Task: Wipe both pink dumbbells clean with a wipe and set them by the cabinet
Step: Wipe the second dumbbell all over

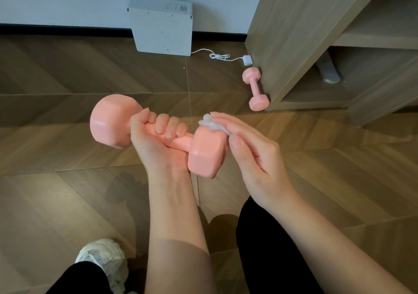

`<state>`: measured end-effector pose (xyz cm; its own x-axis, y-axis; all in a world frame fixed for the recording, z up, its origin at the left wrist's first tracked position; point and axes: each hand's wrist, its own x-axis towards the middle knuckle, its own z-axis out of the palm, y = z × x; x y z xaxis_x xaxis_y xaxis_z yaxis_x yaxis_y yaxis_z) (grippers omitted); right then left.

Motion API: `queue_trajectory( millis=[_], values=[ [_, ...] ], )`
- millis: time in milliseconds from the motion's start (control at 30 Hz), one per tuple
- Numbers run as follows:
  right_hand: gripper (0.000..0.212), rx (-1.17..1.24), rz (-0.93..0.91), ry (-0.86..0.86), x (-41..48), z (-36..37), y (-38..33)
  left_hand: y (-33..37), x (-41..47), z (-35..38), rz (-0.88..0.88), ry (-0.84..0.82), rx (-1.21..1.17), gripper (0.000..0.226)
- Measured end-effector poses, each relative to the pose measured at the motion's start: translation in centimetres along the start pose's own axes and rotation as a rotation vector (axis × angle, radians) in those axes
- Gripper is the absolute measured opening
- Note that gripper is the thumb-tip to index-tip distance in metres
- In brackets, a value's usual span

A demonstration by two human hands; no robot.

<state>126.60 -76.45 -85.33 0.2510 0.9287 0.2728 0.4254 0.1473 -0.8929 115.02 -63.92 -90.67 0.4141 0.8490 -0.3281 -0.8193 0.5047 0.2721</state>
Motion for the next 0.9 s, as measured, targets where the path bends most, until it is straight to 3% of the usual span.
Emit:
queue_trajectory(
  millis=[100, 200, 333, 433, 533, 633, 767, 833, 900],
  values=[
    [0.027, 0.112, 0.182, -0.031, 0.4, -0.4, -0.4, 0.0, -0.2, 0.6, -0.043, -0.009, -0.006, 0.026],
    [0.030, 0.013, 0.255, -0.047, 0.3, -1.1, -0.9, -0.4, -0.6, 1.0, 0.025, 0.041, 0.055, 0.022],
    [0.055, 0.054, 0.359, -0.192, 0.4, -1.6, -1.7, -0.6, -0.9, 1.5, -0.006, 0.005, 0.040, 0.028],
    [0.071, -0.062, 0.292, -0.172, 0.1, -1.1, -1.6, -0.8, -1.4, 2.1, 0.028, 0.031, 0.035, 0.025],
    [0.073, -0.133, 0.156, -0.062, -0.1, -0.5, -1.2, -0.8, -1.8, 3.0, 0.041, 0.070, 0.117, 0.021],
    [0.072, -0.298, -0.065, 0.025, 0.1, -0.5, -0.4, -0.7, -1.9, 4.6, 0.006, 0.216, 0.143, 0.024],
    [0.062, -0.398, -0.268, -0.051, -0.7, -1.0, 0.0, -1.0, -2.2, 5.2, 0.030, 0.365, 0.041, 0.026],
    [0.045, -0.354, -0.246, -0.088, -1.3, -1.1, 0.2, -0.9, -2.4, 4.8, 0.052, 0.390, 0.060, 0.028],
    [0.040, -0.210, -0.099, -0.072, -1.3, -1.2, 0.6, -0.7, -2.6, 4.4, 0.088, 0.379, 0.091, 0.028]
  ],
)
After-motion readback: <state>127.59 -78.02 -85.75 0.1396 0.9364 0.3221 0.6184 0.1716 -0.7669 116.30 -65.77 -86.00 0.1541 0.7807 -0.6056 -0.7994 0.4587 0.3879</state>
